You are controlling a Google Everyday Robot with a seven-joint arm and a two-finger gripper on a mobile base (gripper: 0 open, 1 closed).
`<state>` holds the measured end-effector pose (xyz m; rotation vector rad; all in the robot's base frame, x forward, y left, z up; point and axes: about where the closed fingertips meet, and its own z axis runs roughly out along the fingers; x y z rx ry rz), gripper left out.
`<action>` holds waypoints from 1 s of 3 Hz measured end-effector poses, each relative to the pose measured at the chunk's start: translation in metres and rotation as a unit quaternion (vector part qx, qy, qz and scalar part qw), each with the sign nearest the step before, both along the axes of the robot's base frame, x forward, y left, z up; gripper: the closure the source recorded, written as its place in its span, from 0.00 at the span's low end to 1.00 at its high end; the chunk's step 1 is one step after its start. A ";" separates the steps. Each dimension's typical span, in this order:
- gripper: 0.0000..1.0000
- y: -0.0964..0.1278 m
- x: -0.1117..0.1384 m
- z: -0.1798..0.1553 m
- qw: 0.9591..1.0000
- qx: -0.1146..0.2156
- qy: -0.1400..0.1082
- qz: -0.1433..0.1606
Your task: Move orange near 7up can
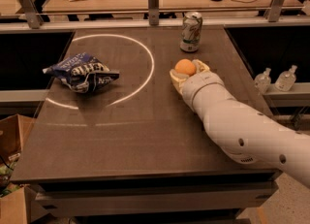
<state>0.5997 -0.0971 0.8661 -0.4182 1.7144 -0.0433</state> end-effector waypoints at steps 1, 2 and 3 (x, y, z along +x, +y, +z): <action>1.00 0.000 0.013 0.000 1.000 0.010 -0.002 -0.014; 1.00 -0.008 0.040 -0.003 0.999 0.016 0.000 -0.048; 1.00 -0.017 0.065 -0.007 0.996 0.019 0.003 -0.085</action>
Offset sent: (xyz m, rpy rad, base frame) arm 0.0786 -0.0203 -0.0163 0.0554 0.0327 -0.2047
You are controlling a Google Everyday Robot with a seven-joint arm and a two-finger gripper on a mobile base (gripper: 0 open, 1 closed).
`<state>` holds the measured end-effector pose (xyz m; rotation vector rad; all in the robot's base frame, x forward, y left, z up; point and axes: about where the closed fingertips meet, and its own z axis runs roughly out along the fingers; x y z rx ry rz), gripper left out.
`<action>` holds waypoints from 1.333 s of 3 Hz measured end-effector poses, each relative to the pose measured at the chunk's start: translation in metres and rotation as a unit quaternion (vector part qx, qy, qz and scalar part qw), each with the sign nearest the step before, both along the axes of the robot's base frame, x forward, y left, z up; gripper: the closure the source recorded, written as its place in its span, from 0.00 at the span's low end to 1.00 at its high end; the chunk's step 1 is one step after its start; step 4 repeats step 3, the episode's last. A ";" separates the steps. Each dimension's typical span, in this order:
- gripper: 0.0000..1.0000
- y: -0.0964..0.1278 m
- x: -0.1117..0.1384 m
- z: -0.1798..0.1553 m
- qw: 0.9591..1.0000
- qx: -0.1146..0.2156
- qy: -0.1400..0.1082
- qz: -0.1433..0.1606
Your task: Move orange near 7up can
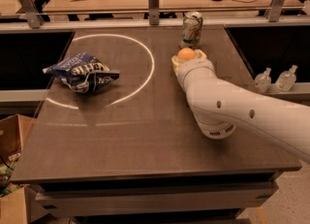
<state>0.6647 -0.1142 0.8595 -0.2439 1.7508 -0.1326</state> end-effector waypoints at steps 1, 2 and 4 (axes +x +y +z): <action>1.00 -0.011 0.024 0.000 0.999 0.001 -0.002 -0.032; 1.00 -0.022 0.044 -0.004 0.999 0.002 0.004 -0.054; 0.84 -0.022 0.045 -0.003 0.998 0.002 0.003 -0.055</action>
Offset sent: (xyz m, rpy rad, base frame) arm 0.0682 -0.0363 -0.0130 0.0045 0.0285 -0.1633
